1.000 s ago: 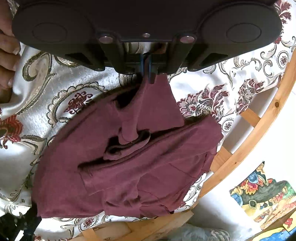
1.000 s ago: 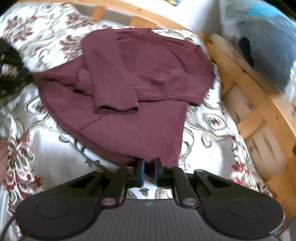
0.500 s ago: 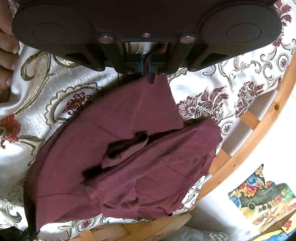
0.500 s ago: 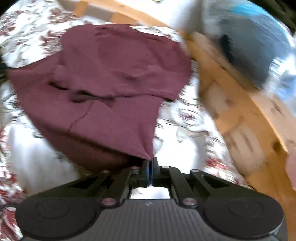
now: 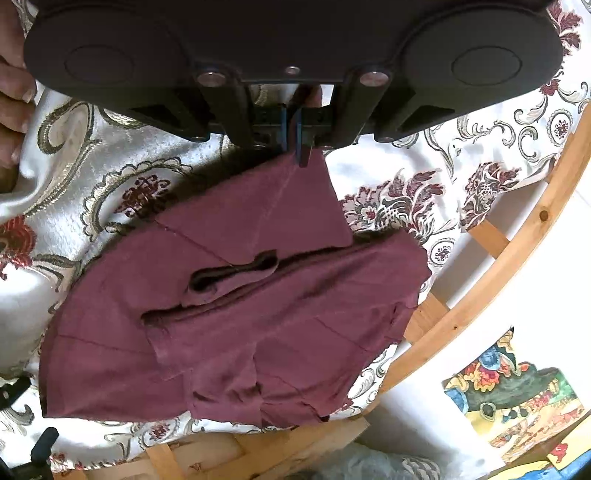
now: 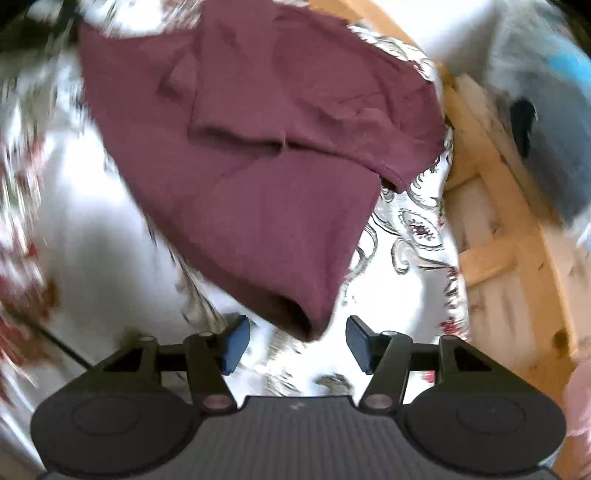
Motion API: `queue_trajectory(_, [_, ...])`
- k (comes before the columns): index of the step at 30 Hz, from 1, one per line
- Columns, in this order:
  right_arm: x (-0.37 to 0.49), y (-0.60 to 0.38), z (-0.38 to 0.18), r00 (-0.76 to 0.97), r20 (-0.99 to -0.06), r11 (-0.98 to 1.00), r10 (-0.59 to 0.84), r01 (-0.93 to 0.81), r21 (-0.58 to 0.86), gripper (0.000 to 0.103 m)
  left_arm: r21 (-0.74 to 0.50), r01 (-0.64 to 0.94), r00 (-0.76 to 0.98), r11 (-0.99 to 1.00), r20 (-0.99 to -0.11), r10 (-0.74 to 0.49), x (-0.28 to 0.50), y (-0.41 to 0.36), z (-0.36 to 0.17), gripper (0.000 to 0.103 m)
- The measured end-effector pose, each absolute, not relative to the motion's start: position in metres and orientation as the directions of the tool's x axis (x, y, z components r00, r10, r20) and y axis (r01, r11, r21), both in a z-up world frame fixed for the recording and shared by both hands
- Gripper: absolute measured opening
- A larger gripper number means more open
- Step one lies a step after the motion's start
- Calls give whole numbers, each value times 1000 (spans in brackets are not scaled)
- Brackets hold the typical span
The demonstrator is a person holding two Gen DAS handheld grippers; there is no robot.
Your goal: Fold small clothes
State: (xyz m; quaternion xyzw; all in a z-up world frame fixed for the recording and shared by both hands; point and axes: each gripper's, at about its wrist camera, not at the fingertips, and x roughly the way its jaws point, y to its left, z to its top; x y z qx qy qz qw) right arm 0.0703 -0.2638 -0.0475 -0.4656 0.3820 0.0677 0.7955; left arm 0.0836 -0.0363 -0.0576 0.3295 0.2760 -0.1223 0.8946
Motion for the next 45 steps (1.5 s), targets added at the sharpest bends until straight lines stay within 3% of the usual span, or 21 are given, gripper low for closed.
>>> queue_trajectory(5, [68, -267, -65, 736, -624, 445, -262, -482, -755, 64, 516, 393, 820, 762, -571, -36, 84, -36, -60, 4])
queue_trajectory(8, [63, -261, -76, 800, -548, 337, -245, -460, -822, 64, 520, 392, 822, 759, -568, -35, 83, -36, -61, 4])
queue_trajectory(10, [60, -259, -83, 829, -517, 289, -214, -451, -844, 59, 521, 390, 824, 759, -565, -35, 83, -36, -60, 4])
queue_trajectory(11, [61, -259, -84, 824, -528, 295, -206, -462, -836, 40, 519, 387, 826, 762, -562, -36, 83, -35, -59, 4])
queue_trajectory(12, [63, -261, -83, 807, -554, 330, -204, -476, -815, 12, 514, 383, 828, 767, -559, -38, 83, -35, -58, 4])
queue_trajectory(15, [61, -264, -67, 798, -576, 442, -175, -459, -771, 10, 485, 343, 844, 804, -534, -38, 81, -33, -55, 3])
queue_trajectory(20, [46, -266, -29, 834, -534, 554, -137, -382, -739, 7, 400, 258, 867, 879, -497, -29, 71, -31, -39, 3])
queue_trajectory(30, [-10, -270, 41, 834, -546, 696, -85, -342, -631, 7, 323, 279, 860, 904, -503, -86, 14, -1, 18, 3])
queue_trajectory(37, [-65, -274, 88, 828, -559, 797, -49, -305, -522, 7, 289, 276, 883, 917, -454, -123, -44, 18, 64, 3])
queue_trajectory(45, [-54, -285, 121, 881, -470, 856, -51, -204, -475, 7, 251, 261, 897, 932, -421, -137, -33, 14, 107, 3])
